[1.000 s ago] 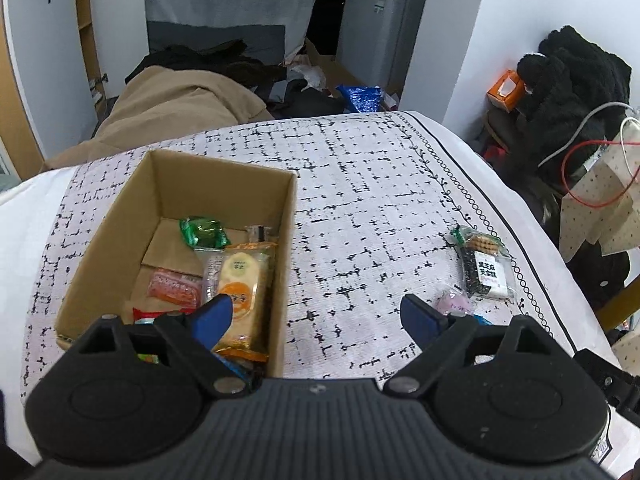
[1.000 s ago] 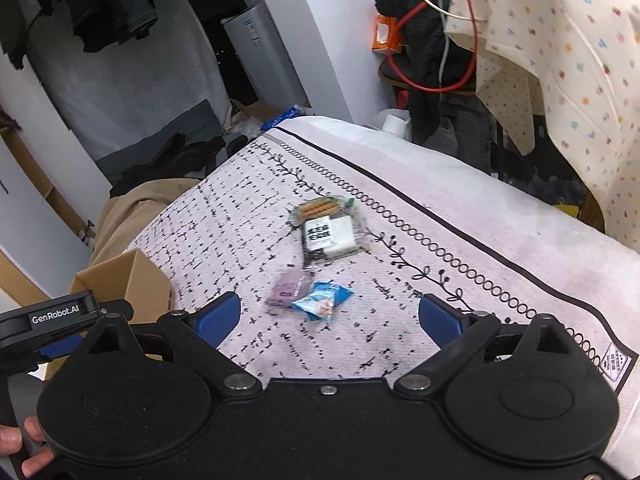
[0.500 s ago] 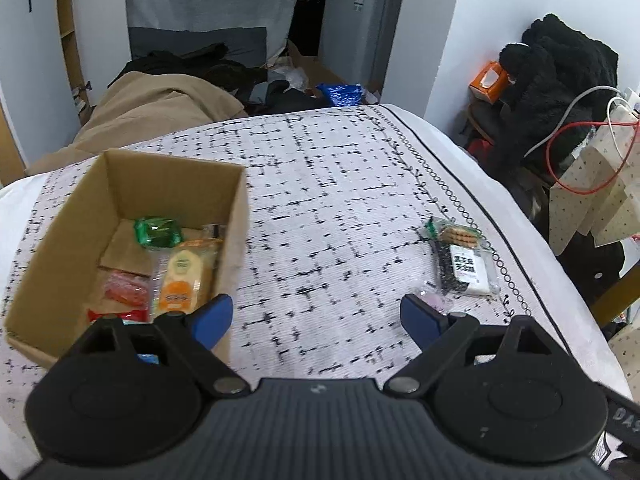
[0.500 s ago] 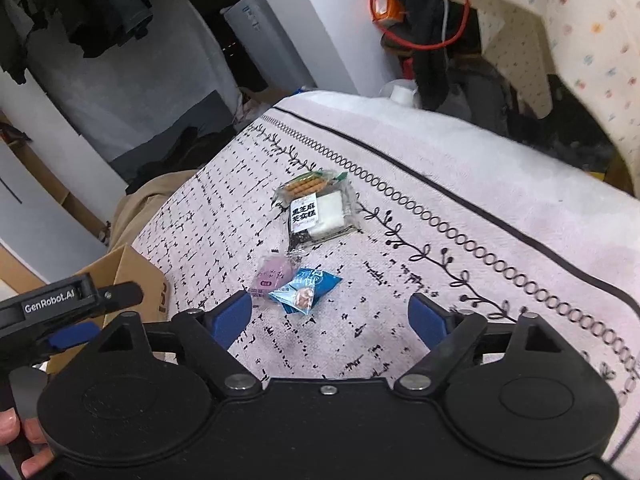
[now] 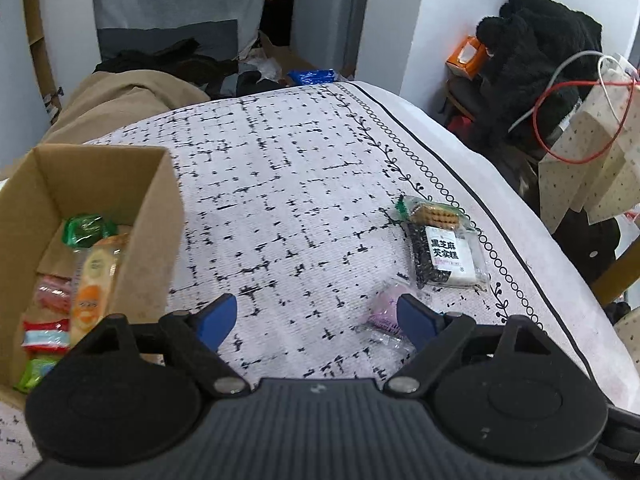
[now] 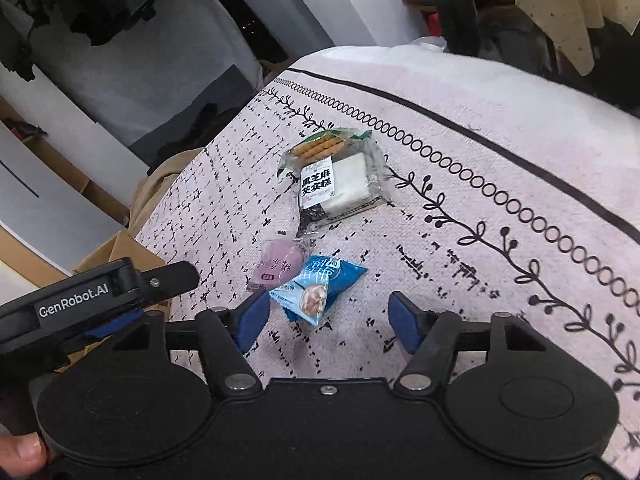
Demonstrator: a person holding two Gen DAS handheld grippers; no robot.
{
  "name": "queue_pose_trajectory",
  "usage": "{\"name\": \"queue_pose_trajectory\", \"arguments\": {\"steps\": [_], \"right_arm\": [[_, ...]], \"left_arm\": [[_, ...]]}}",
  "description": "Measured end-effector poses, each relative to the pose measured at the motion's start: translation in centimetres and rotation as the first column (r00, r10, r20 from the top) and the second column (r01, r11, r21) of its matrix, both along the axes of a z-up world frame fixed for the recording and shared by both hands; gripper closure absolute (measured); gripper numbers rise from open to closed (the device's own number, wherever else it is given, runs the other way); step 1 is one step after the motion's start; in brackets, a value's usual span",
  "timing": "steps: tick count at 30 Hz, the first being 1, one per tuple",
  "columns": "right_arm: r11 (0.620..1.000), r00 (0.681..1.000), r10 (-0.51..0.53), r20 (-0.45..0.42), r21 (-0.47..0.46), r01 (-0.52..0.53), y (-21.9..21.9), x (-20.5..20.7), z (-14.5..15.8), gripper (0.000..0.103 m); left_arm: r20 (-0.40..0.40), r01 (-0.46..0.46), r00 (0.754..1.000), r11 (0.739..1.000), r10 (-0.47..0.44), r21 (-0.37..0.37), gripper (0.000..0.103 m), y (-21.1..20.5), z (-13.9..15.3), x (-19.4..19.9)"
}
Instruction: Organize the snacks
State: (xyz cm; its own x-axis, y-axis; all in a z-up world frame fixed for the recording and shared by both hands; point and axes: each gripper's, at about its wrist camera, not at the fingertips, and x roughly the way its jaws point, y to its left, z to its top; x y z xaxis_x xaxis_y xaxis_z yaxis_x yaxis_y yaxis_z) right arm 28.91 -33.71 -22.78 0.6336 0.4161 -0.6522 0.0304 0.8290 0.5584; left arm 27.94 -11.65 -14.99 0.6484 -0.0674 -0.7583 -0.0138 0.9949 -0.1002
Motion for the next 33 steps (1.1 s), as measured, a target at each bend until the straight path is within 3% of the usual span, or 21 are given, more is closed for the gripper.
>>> {"name": "queue_pose_trajectory", "arguments": {"steps": [4,7,8,12,17,22,27,33], "right_arm": [[1.000,1.000,0.011,-0.004,0.019,-0.011,-0.1,0.5,-0.7,0.050],[1.000,1.000,0.023,-0.008,0.021,-0.023,-0.1,0.6,-1.1,0.069],[0.999,1.000,0.026,-0.013,0.020,-0.026,-0.2,0.6,-1.2,0.079],[1.000,1.000,0.021,-0.020,0.017,-0.021,-0.7,0.1,-1.7,0.096],[1.000,1.000,-0.010,-0.010,0.011,0.010,-2.1,-0.7,-1.8,0.097],[0.998,0.998,-0.065,-0.003,-0.027,0.064,-3.8,-1.9,-1.5,0.097],[0.993,0.993,-0.117,-0.027,-0.019,0.116,-5.3,-3.0,-1.6,0.097],[0.993,0.993,-0.119,-0.022,-0.024,0.118,-5.1,-3.4,-1.4,0.098]], "left_arm": [[-0.003,0.011,1.000,1.000,-0.011,-0.003,0.018,-0.9,-0.7,0.8],[-0.005,0.029,1.000,1.000,-0.029,-0.005,0.019,-1.6,-1.1,1.2],[-0.008,0.037,0.999,0.999,-0.037,-0.003,0.019,-2.0,-1.3,1.4],[-0.033,0.052,0.998,0.999,-0.053,-0.012,0.020,-3.2,-2.0,2.1],[-0.079,0.072,0.995,0.995,-0.066,0.063,0.022,-5.1,-3.2,3.0],[-0.168,0.061,0.985,0.995,-0.047,0.077,0.034,-6.2,-5.1,4.1],[-0.179,0.067,0.983,0.994,-0.050,0.092,0.051,-7.0,-4.9,4.2],[-0.179,0.049,0.983,0.996,-0.035,0.075,0.057,-6.5,-4.4,3.2]]}}
